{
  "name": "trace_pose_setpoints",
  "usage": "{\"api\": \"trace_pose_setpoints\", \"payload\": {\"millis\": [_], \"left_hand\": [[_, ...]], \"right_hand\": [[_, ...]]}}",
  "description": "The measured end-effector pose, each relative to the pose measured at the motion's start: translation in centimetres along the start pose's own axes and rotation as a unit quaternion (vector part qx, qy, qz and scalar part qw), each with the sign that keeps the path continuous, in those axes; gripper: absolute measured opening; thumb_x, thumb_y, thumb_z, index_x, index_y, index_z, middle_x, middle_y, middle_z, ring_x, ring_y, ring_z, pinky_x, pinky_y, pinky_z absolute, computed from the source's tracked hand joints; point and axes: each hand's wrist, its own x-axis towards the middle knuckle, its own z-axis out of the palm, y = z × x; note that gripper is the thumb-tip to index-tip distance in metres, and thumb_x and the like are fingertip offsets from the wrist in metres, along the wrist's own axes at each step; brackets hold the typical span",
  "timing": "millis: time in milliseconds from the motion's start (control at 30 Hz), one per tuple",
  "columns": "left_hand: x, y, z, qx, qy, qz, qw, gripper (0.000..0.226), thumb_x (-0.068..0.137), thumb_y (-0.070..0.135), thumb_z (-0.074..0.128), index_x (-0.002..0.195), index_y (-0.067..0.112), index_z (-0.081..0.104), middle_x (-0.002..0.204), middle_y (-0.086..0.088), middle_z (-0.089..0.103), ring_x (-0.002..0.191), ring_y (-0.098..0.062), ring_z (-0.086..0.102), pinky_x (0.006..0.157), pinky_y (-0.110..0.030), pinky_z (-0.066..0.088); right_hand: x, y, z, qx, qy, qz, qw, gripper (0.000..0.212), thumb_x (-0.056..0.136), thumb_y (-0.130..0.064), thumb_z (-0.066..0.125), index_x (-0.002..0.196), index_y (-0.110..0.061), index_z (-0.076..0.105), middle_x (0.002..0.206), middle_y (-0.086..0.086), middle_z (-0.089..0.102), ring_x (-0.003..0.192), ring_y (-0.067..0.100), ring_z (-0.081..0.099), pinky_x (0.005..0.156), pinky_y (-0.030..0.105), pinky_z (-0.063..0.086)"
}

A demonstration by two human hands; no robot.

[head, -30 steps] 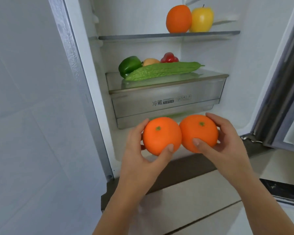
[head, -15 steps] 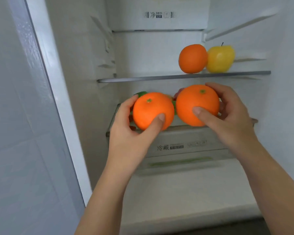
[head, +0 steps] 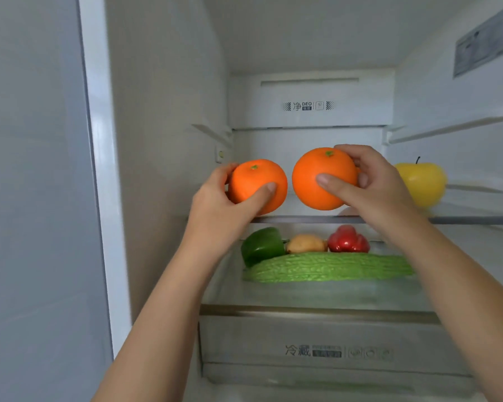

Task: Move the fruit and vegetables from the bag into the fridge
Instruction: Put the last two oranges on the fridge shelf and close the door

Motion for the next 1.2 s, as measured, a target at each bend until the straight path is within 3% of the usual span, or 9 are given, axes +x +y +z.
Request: {"api": "trace_pose_setpoints", "payload": {"millis": [133,233,433,533,667,867,1033,1200], "left_hand": [[2.1,-0.1,0.2,0.024,-0.037,-0.032,0.998,0.055,0.077,0.033,0.071,0.125,0.015,0.051,0.105,0.001,0.052,0.099,-0.018,0.055,0.087,-0.035,0.048],[3.4,-0.3,0.5,0.045,-0.076,-0.054,0.995,0.052,0.079,0.03,0.07,0.124,0.011,0.051,0.105,0.0,0.051,0.094,-0.014,0.05,0.08,-0.026,0.042],[5.1,-1.1,0.9,0.038,-0.151,-0.086,0.984,0.051,0.081,0.026,0.068,0.126,0.011,0.048,0.11,-0.003,0.051,0.098,-0.016,0.051,0.087,-0.031,0.045],[5.3,-1.6,0.9,0.019,-0.167,-0.092,0.981,0.049,0.084,0.024,0.065,0.128,0.014,0.047,0.117,-0.005,0.053,0.103,-0.019,0.053,0.086,-0.033,0.046],[5.4,-2.2,1.0,0.034,-0.166,-0.08,0.982,0.056,0.083,0.023,0.066,0.133,0.016,0.042,0.121,-0.002,0.048,0.106,-0.016,0.048,0.084,-0.026,0.036],[5.2,-2.3,1.1,0.026,-0.157,-0.074,0.984,0.066,0.079,0.019,0.07,0.137,0.016,0.037,0.128,-0.004,0.045,0.109,-0.014,0.044,0.087,-0.026,0.035],[4.8,-2.2,1.4,0.036,-0.131,-0.052,0.989,0.067,0.08,0.021,0.07,0.138,0.016,0.036,0.137,-0.006,0.043,0.113,-0.015,0.044,0.087,-0.026,0.037],[3.9,-2.2,1.7,0.119,-0.061,0.015,0.991,0.07,0.079,0.03,0.069,0.139,0.019,0.034,0.143,-0.001,0.039,0.127,-0.014,0.038,0.091,-0.02,0.03]], "right_hand": [[3.0,1.3,0.0,0.038,-0.06,0.09,0.993,0.038,0.077,-0.025,0.069,0.112,-0.027,0.052,0.123,0.003,0.053,0.106,0.016,0.055,0.068,0.024,0.049],[4.6,2.3,-0.1,0.063,-0.112,0.14,0.982,0.042,0.076,-0.026,0.07,0.114,-0.024,0.052,0.126,0.006,0.053,0.108,0.019,0.056,0.082,0.038,0.052],[5.4,3.3,-0.1,0.09,-0.177,0.18,0.963,0.063,0.055,-0.034,0.071,0.114,-0.024,0.05,0.128,0.007,0.049,0.111,0.023,0.053,0.093,0.048,0.046],[5.5,3.8,-0.3,0.089,-0.178,0.192,0.961,0.055,0.07,-0.027,0.07,0.119,-0.023,0.046,0.13,0.006,0.047,0.113,0.024,0.052,0.092,0.048,0.046],[5.5,3.9,-0.2,0.052,-0.168,0.19,0.966,0.054,0.078,-0.017,0.069,0.124,-0.025,0.043,0.128,0.005,0.046,0.112,0.024,0.051,0.087,0.042,0.048],[5.3,3.6,-0.1,0.002,-0.149,0.159,0.976,0.062,0.078,-0.016,0.07,0.131,-0.028,0.039,0.116,-0.002,0.041,0.107,0.021,0.051,0.086,0.038,0.048],[5.1,3.7,-0.1,-0.026,-0.126,0.111,0.985,0.067,0.077,-0.018,0.071,0.133,-0.025,0.036,0.126,0.001,0.043,0.114,0.02,0.047,0.092,0.035,0.043],[4.8,3.5,-0.1,-0.079,-0.114,0.056,0.989,0.068,0.078,-0.019,0.07,0.135,-0.024,0.034,0.142,0.004,0.038,0.128,0.019,0.038,0.1,0.032,0.035]]}}
